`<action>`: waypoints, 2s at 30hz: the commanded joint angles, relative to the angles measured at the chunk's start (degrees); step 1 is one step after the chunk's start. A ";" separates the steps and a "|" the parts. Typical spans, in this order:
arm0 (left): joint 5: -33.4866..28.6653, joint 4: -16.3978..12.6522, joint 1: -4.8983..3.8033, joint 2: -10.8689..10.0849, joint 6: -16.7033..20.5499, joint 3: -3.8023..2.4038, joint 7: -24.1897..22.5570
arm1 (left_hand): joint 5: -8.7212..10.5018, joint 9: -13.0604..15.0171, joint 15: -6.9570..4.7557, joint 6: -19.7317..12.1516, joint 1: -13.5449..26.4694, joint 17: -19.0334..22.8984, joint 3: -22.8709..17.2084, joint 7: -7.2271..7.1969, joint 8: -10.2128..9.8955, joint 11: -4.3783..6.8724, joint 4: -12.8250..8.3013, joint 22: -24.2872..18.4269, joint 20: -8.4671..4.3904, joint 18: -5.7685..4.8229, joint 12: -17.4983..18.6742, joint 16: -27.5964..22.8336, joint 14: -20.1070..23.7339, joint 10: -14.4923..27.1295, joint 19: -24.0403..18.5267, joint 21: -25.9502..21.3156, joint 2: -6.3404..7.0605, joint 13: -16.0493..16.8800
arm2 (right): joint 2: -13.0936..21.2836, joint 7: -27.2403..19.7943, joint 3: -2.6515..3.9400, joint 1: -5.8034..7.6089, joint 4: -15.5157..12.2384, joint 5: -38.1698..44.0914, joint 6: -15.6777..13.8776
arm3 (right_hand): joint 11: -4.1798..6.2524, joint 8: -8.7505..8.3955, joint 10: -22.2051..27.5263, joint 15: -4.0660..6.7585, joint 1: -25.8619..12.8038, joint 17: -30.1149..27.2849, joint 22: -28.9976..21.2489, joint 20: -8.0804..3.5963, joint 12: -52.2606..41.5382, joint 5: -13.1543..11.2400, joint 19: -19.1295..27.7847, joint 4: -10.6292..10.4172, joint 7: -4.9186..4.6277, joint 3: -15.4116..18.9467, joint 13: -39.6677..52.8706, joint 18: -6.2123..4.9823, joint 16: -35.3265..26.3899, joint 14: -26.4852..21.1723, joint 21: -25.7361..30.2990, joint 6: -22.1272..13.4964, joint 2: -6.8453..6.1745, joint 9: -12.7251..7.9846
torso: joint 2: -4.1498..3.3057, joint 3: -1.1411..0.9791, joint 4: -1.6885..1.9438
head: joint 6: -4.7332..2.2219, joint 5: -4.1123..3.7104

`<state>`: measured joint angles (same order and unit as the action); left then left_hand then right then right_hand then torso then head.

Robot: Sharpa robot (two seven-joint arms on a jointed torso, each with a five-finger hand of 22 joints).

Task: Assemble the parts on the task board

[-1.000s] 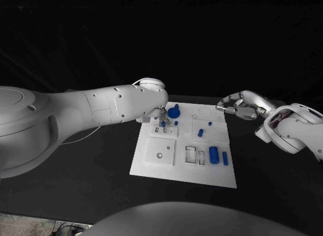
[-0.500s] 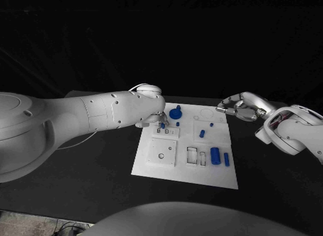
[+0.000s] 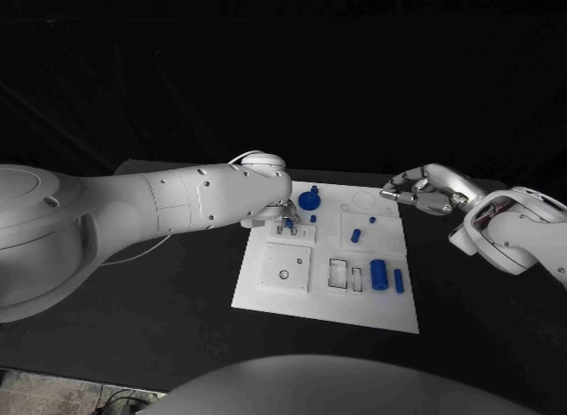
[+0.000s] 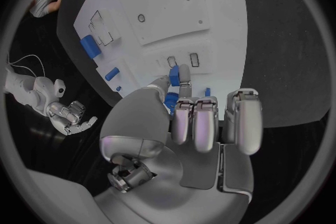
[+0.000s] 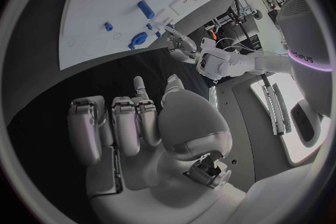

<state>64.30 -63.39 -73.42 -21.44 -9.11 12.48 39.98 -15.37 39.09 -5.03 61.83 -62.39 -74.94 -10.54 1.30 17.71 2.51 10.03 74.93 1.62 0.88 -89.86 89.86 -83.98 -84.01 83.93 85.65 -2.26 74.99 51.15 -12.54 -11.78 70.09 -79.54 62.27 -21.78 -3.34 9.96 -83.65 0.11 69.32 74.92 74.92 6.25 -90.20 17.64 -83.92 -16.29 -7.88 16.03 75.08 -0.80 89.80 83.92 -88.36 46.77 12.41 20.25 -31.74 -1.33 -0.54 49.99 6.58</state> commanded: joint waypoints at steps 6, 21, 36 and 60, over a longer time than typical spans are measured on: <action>-0.82 -0.01 0.51 0.29 -0.06 0.05 10.28 | -0.19 0.12 -0.48 0.53 0.60 -15.06 -0.12 -0.11 0.07 0.36 0.35 10.59 -0.48 0.77 -0.14 0.14 -6.02 -5.99 1.62 -0.36 0.04 15.01 | -0.21 -0.05 -0.01 -0.12 0.14 0.47 0.20 | 0.01 0.06 -6.35 -0.34 0.44 15.08 14.21 0.37 0.20 0.15 -4.18 0.13 -0.12 0.07 14.92 0.14 0.20 6.08 0.30 -0.14 0.09 -0.07 | -0.02 -0.08 -0.02 | 0.01 0.12; -0.94 0.19 1.44 0.76 -0.22 0.06 10.18 | -0.02 0.14 -0.53 0.16 0.92 -15.06 -0.69 0.00 -0.47 0.33 0.72 9.82 -0.57 1.04 -0.14 0.14 -6.02 -5.99 0.92 -1.25 0.06 15.01 | -0.17 -0.13 -0.01 -0.22 0.12 0.46 0.23 | 0.01 0.05 -6.35 -0.34 0.59 15.08 14.19 0.38 0.20 0.24 -4.14 0.18 -0.12 0.05 14.92 0.12 0.20 6.08 0.35 -0.14 0.08 -0.09 | -0.09 -0.08 0.01 | 0.01 0.25; -1.36 0.39 1.79 0.79 0.44 0.05 9.87 | 0.14 0.14 -0.47 -0.14 1.09 -15.06 -1.06 0.12 -0.86 0.24 0.94 9.40 -0.56 1.18 -0.14 0.14 -6.02 -5.99 0.54 -1.77 0.11 15.01 | -0.19 -0.35 -0.01 -0.51 0.27 0.44 0.17 | 0.01 0.04 -6.35 -0.34 0.71 15.08 14.19 0.38 0.20 0.31 -4.13 0.20 -0.12 0.04 14.92 0.12 0.20 6.08 0.36 -0.14 0.08 -0.10 | -0.06 -0.11 -0.07 | 0.01 0.21; -2.81 1.02 1.82 1.30 0.31 0.01 9.47 | 0.42 0.15 -0.36 -0.37 1.54 -15.06 -1.29 0.30 -1.27 0.09 1.38 8.99 -0.48 1.32 0.07 0.14 -6.02 -5.74 0.18 -2.29 0.25 14.55 | -0.38 -0.16 -0.01 -0.97 0.62 0.32 0.50 | 0.00 0.03 -6.35 -0.35 0.80 15.08 14.16 0.38 0.20 0.36 -4.07 0.21 -0.13 0.03 14.92 0.10 0.20 6.08 0.42 -0.14 0.10 -0.12 | -0.04 -0.19 -0.08 | 0.01 0.22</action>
<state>62.29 -62.34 -71.68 -20.31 -8.70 12.51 40.00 -15.15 39.29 -5.02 61.63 -61.26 -74.91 -11.65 1.54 16.82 2.58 11.14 74.91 1.41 1.51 -89.86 89.86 -83.98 -83.94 84.14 83.56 -2.03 74.99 50.82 -12.57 -11.78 69.18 -78.93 62.22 -21.75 -3.45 9.96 -83.55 0.10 69.55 74.94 74.93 6.25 -90.25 17.64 -83.92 -16.29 -7.88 16.03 75.05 -0.80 89.80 83.92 -88.14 46.77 12.64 20.21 -31.79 -1.51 -0.64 49.99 6.78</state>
